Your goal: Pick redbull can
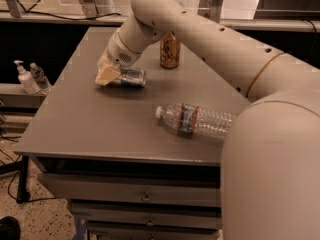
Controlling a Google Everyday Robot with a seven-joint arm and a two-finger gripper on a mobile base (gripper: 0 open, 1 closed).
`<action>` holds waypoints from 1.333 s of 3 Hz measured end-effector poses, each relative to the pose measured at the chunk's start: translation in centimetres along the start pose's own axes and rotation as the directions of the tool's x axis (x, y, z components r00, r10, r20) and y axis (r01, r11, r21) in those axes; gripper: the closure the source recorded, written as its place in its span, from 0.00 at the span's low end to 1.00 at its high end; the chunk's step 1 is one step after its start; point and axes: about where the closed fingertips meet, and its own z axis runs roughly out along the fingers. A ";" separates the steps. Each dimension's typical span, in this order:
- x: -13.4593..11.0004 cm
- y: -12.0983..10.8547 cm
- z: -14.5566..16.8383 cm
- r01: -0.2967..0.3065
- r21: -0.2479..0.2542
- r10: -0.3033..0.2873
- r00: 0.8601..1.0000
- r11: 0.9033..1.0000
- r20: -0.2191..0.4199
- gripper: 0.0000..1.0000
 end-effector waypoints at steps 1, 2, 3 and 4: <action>-0.5 0.1 -0.2 0.007 -0.004 -0.007 1.000 1.000 0.009 0.87; -1.7 0.1 -0.7 0.029 -0.004 -0.028 0.999 1.000 0.027 1.00; -3.4 -0.4 -1.4 0.061 0.001 -0.061 0.997 0.998 0.044 1.00; -5.4 -0.9 -2.4 0.098 0.011 -0.098 0.994 0.995 0.055 1.00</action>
Offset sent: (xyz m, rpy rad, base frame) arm -0.0046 0.0108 0.0355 0.0440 -0.0396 0.0458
